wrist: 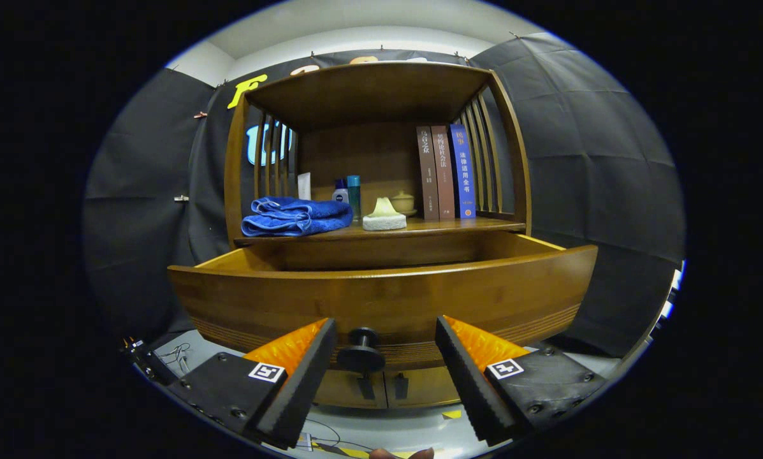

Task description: Pull open the drawer, take out the items inside it, and place them on the countertop above the cabinet.

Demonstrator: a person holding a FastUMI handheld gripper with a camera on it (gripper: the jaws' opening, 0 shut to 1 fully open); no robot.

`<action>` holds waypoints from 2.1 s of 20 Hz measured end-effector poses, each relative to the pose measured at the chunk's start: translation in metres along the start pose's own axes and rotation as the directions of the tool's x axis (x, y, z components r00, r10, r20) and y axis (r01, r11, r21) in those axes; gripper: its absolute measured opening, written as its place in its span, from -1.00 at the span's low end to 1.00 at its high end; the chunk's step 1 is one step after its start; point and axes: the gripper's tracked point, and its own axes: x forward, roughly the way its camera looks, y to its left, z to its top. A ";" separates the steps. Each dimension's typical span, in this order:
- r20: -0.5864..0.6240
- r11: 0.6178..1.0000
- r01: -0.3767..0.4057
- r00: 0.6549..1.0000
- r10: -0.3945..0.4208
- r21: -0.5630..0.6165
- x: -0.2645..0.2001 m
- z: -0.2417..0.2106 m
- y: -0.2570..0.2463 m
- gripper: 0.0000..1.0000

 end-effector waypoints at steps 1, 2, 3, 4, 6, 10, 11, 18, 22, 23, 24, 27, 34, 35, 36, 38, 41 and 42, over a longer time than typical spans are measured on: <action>0.006 1.000 -0.008 1.000 0.008 -0.011 0.003 0.002 0.004 0.99; 0.019 0.999 -0.013 1.000 0.014 -0.031 0.006 0.003 0.008 0.99; 0.023 0.998 -0.016 1.000 0.017 -0.054 0.010 0.004 0.010 0.99; 0.021 0.998 -0.013 1.000 0.014 -0.065 0.014 0.005 0.011 0.99; 0.029 0.998 0.020 0.999 -0.018 -0.057 0.015 0.006 0.008 0.99; 0.046 0.998 0.031 0.999 -0.028 -0.062 0.022 0.013 0.012 1.00; 0.017 0.998 0.031 0.999 -0.031 -0.061 0.025 0.008 0.012 1.00; 0.012 0.995 0.034 0.999 -0.033 -0.089 0.061 0.013 0.011 1.00; 0.011 0.995 0.037 0.999 -0.036 -0.092 0.084 0.016 0.012 1.00; 0.014 0.995 0.036 0.999 -0.035 -0.094 0.090 0.017 0.012 1.00; 0.016 0.994 0.036 0.999 -0.034 -0.099 0.096 0.018 0.011 1.00; 0.007 0.992 0.039 0.999 -0.039 -0.121 0.115 0.018 0.010 1.00; -0.019 0.993 0.043 0.999 -0.045 -0.111 0.155 0.022 0.010 1.00; -0.022 0.993 0.043 0.999 -0.046 -0.112 0.161 0.023 0.011 1.00; -0.026 0.993 0.052 0.998 -0.056 -0.109 0.164 0.024 0.010 1.00; -0.019 0.990 0.059 0.998 -0.062 -0.128 0.166 0.020 0.013 1.00; -0.029 0.988 0.059 0.998 -0.064 -0.141 0.164 0.016 0.015 1.00; -0.050 0.989 0.053 0.997 -0.060 -0.137 0.164 0.013 0.016 0.99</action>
